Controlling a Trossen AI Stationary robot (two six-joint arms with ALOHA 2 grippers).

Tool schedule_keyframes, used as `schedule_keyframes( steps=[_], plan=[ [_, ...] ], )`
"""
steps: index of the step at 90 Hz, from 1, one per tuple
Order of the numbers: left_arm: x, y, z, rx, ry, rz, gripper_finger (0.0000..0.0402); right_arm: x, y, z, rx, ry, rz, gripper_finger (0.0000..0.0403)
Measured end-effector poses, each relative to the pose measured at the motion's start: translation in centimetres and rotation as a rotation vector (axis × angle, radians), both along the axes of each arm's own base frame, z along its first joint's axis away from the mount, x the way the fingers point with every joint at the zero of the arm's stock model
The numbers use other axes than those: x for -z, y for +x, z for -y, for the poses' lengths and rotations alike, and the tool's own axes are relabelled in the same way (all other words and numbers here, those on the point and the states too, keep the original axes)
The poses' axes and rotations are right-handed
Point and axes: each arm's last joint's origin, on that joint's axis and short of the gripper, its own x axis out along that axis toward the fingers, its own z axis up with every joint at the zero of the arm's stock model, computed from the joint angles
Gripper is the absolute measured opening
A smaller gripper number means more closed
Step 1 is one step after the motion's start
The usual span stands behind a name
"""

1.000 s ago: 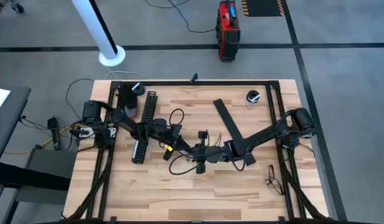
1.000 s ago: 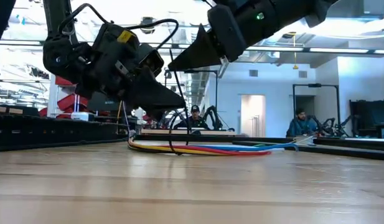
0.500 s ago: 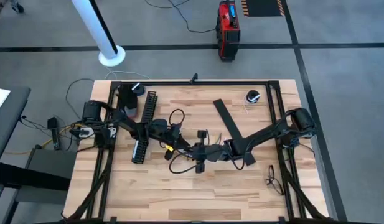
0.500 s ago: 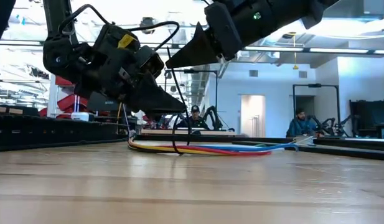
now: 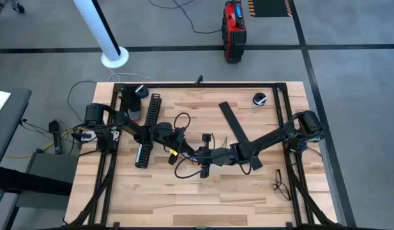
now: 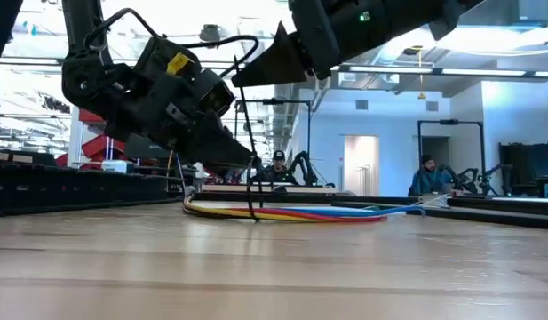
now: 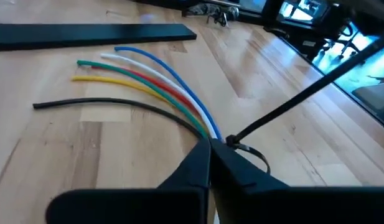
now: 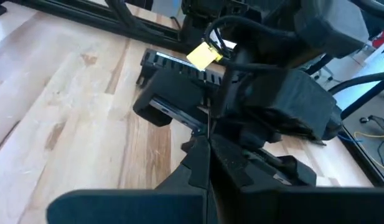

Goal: Ziptie cables
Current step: Wrap the black zip tie on the cable

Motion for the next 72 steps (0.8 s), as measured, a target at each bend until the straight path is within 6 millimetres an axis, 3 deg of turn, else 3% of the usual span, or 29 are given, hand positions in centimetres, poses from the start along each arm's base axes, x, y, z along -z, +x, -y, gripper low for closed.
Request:
schedule_keyframes(
  steps=[20, 54, 72],
  plan=[
    [-0.2, 0.0, 0.0, 0.021, -0.008, 0.02, 0.0012, 0.0, 0.0, 0.0, 0.001, 0.001, -0.004, 0.0],
    [0.6, -0.6, -2.5, -0.019, -0.014, -0.065, 0.0114, 0.3, -0.1, 0.0, 0.002, 0.0, -0.03, 0.0],
    [0.5, -0.6, -2.0, 0.067, -0.057, -0.057, 0.0146, 0.3, -0.1, 0.1, 0.008, 0.01, -0.031, 0.0]
  ],
)
